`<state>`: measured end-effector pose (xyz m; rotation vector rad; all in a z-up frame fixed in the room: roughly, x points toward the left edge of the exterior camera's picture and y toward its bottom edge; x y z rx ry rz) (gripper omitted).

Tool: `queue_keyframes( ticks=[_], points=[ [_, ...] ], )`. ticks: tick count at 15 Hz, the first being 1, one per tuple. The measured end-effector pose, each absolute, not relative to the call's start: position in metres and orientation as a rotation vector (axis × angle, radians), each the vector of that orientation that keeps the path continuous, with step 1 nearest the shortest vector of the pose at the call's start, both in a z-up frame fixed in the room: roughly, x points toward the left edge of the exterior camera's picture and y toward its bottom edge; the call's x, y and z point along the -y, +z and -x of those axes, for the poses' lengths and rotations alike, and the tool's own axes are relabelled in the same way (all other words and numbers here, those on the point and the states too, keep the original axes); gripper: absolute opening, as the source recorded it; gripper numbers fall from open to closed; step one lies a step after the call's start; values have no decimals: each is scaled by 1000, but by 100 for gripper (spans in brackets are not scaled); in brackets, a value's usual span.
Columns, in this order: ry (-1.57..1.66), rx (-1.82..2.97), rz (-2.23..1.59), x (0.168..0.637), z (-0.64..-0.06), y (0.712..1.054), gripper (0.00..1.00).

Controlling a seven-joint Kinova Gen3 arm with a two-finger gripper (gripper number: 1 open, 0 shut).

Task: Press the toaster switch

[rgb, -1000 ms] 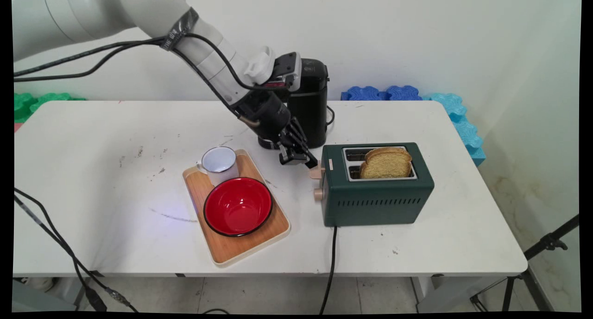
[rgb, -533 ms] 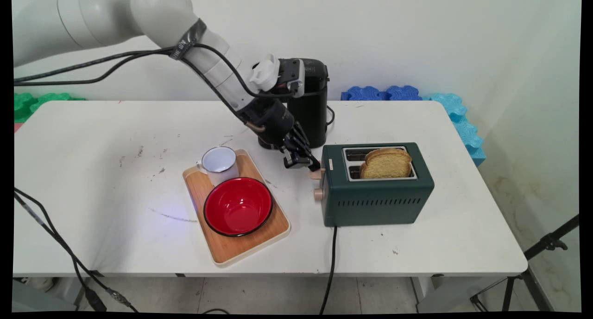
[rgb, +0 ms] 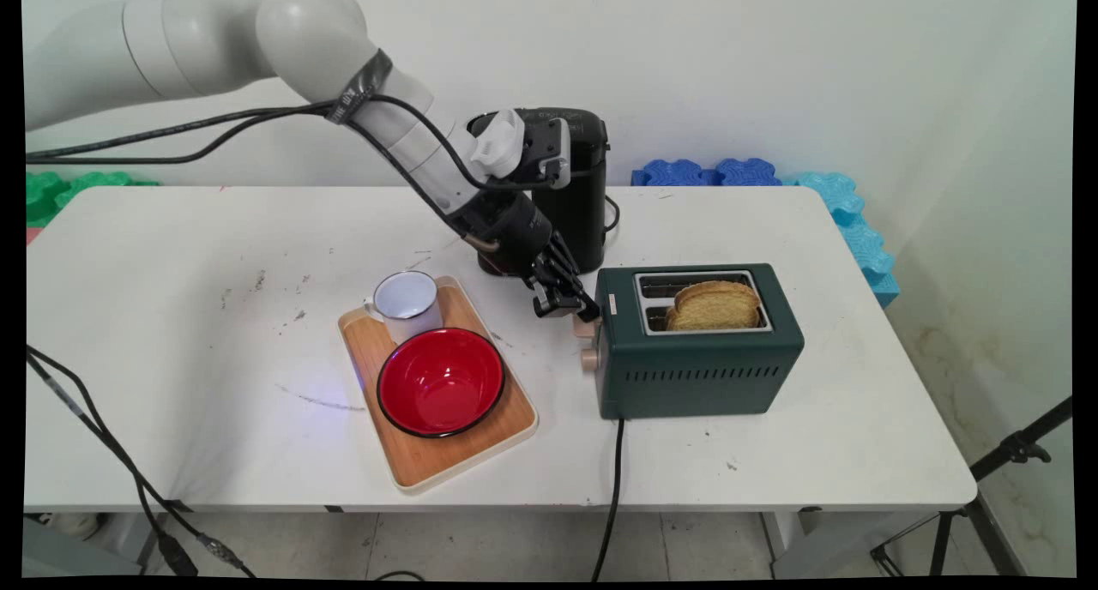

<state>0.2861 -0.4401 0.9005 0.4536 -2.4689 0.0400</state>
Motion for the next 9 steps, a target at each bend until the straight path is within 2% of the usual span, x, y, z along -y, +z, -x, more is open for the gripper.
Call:
queue_keyframes(
  ticks=[9],
  points=[
    [36,2463,-472,438,-288,882,0]
  ],
)
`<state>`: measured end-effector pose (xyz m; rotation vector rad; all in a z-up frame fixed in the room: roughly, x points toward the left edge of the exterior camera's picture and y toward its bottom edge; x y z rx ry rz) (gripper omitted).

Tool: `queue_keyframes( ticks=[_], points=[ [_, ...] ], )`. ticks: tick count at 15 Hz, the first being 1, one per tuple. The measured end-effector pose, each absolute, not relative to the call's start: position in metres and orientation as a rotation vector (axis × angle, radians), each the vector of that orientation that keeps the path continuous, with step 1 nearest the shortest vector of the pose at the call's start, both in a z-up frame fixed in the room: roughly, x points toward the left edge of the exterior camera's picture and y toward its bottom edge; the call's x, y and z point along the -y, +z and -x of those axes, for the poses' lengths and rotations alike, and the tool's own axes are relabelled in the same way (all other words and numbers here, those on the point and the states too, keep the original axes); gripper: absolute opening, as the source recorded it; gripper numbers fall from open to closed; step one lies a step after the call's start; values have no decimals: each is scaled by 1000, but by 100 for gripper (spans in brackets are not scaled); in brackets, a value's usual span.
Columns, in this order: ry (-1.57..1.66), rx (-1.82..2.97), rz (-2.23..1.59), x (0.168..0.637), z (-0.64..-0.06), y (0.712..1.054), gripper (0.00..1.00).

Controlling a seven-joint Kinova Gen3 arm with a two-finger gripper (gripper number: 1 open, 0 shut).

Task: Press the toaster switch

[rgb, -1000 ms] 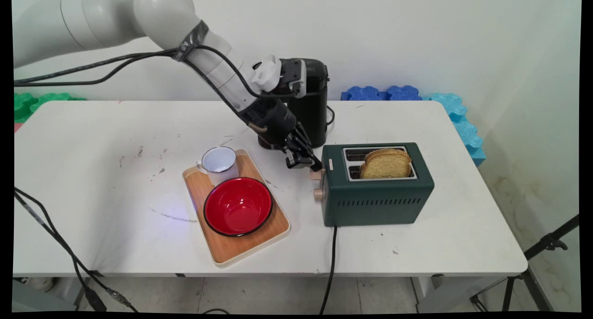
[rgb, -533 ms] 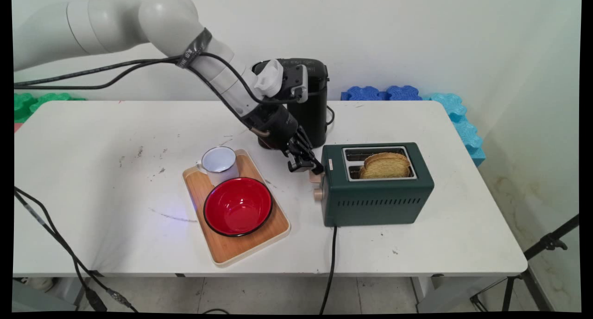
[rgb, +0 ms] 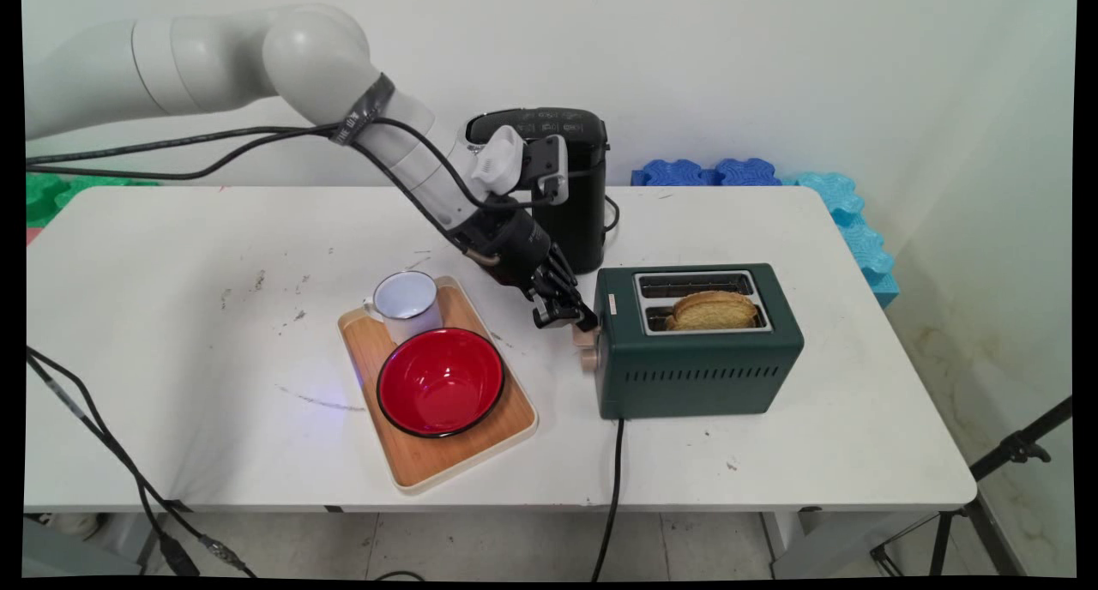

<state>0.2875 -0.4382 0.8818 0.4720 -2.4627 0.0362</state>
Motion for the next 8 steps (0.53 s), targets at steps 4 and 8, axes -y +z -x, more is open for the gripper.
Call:
queue_keyframes(
  ticks=[4,8],
  points=[
    [31,2457,-471,436,-287,873,0],
    [33,2452,-469,435,-288,864,0]
  ],
)
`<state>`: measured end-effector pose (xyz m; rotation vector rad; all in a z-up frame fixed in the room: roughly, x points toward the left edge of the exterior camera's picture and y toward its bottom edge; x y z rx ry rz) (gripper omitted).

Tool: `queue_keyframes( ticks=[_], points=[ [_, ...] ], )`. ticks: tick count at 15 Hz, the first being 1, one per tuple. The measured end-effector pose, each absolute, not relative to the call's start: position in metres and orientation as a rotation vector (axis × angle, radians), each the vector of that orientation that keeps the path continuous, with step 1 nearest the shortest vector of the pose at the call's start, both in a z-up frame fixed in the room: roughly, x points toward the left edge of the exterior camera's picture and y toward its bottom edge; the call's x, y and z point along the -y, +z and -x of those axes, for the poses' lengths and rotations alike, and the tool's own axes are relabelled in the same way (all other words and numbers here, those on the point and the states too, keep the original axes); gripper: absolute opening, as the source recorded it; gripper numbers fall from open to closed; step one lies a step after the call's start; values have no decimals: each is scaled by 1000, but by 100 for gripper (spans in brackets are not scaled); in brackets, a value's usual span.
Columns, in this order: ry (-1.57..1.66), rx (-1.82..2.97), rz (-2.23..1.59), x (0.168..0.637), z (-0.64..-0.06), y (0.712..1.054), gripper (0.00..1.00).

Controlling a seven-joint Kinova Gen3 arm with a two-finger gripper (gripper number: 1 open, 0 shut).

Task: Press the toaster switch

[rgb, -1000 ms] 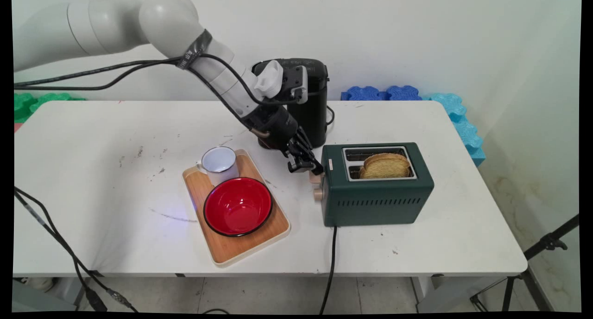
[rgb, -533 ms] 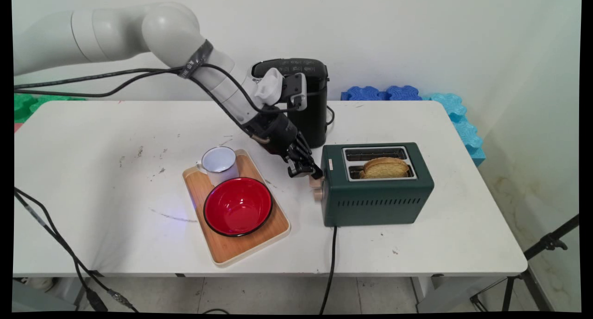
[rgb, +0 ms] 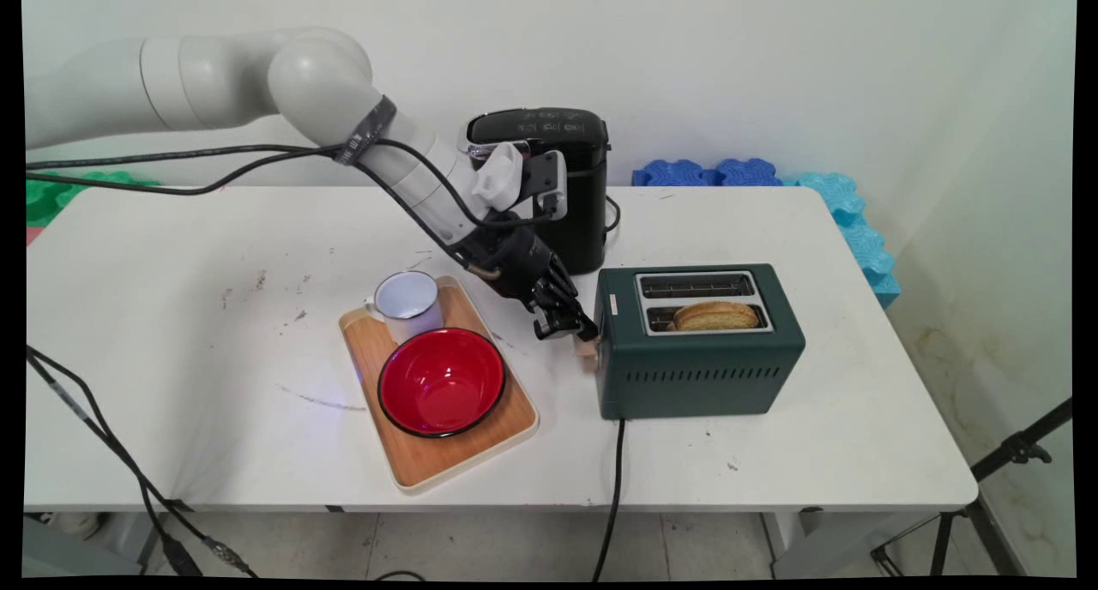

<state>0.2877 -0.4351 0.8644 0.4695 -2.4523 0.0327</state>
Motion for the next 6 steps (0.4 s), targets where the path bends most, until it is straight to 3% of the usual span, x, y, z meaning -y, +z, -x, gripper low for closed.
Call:
queue_keyframes(
  ticks=[6],
  points=[
    [37,2443,-473,434,-288,856,0]
  ],
)
